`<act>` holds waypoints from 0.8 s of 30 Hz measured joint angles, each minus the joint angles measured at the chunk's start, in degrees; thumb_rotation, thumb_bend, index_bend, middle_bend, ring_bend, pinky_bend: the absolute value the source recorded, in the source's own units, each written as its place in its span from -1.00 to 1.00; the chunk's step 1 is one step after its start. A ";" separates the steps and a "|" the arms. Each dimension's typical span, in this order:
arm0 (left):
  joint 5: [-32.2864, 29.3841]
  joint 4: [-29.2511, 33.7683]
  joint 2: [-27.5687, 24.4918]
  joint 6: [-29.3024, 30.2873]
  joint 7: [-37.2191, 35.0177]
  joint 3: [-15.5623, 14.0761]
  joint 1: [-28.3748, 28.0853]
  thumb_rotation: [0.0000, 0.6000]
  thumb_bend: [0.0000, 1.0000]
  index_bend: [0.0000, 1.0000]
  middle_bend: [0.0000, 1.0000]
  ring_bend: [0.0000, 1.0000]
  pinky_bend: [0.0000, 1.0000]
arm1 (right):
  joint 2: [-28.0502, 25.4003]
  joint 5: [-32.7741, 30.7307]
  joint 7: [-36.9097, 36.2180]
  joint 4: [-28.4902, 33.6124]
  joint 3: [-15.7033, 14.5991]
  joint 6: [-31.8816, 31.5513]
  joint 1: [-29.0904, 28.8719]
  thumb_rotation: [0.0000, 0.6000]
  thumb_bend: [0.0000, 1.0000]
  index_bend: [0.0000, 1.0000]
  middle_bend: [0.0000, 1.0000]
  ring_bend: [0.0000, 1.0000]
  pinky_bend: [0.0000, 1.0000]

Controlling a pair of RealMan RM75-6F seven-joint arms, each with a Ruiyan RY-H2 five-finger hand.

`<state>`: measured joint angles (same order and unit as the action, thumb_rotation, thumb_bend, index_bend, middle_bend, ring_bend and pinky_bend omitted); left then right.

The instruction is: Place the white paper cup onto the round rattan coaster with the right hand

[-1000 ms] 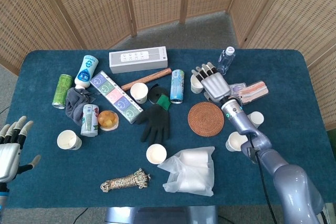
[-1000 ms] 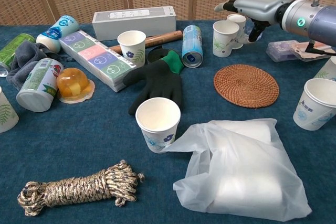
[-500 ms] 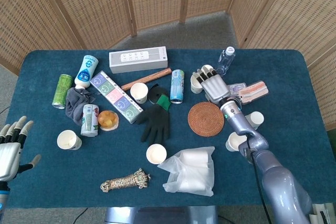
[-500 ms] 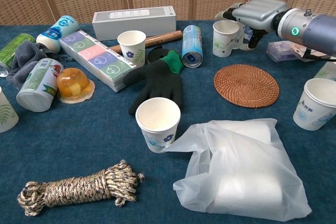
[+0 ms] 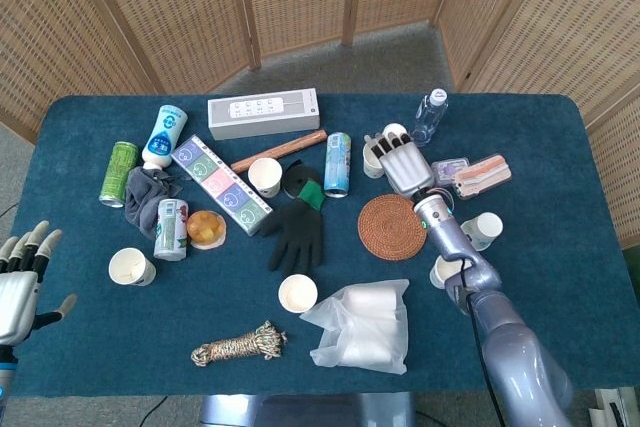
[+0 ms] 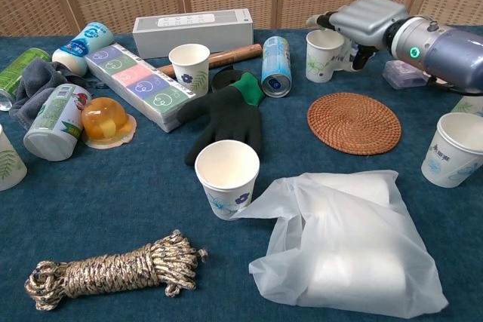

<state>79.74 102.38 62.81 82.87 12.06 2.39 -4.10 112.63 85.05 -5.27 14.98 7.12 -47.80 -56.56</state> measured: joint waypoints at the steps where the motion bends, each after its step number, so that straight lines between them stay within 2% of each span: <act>1: -0.02 -0.03 0.01 -0.04 0.03 -0.02 -0.04 1.00 -0.42 -0.87 -1.00 -1.00 -1.00 | 0.08 -0.06 0.03 -0.14 -0.05 0.43 -0.06 1.00 -0.18 -0.87 -0.59 -0.59 -0.46; 6: -0.02 -0.04 0.01 0.02 -0.02 -0.04 -0.05 1.00 -0.42 -0.87 -1.00 -1.00 -1.00 | 0.52 -0.34 0.95 -0.87 -0.10 0.92 -0.31 1.00 -0.17 -0.77 -0.49 -0.55 -0.45; 15: 0.10 -0.01 -0.09 0.08 -0.25 -0.14 -0.06 1.00 -0.42 -0.87 -1.00 -1.00 -1.00 | 1.67 -0.64 2.31 -2.13 -0.04 -1.85 0.14 1.00 -0.21 -0.36 -0.17 -0.32 -0.34; 24: 0.53 0.22 -0.30 0.34 -0.43 -0.35 0.06 1.00 -0.42 -0.87 -1.00 -1.00 -1.00 | 1.07 -0.02 1.39 -1.24 -0.77 -5.00 1.12 1.00 -0.22 -0.33 -0.12 -0.27 -0.31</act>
<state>80.27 102.60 62.51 83.21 11.63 2.04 -4.04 113.70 85.03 -3.88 13.74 6.35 -52.81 -55.43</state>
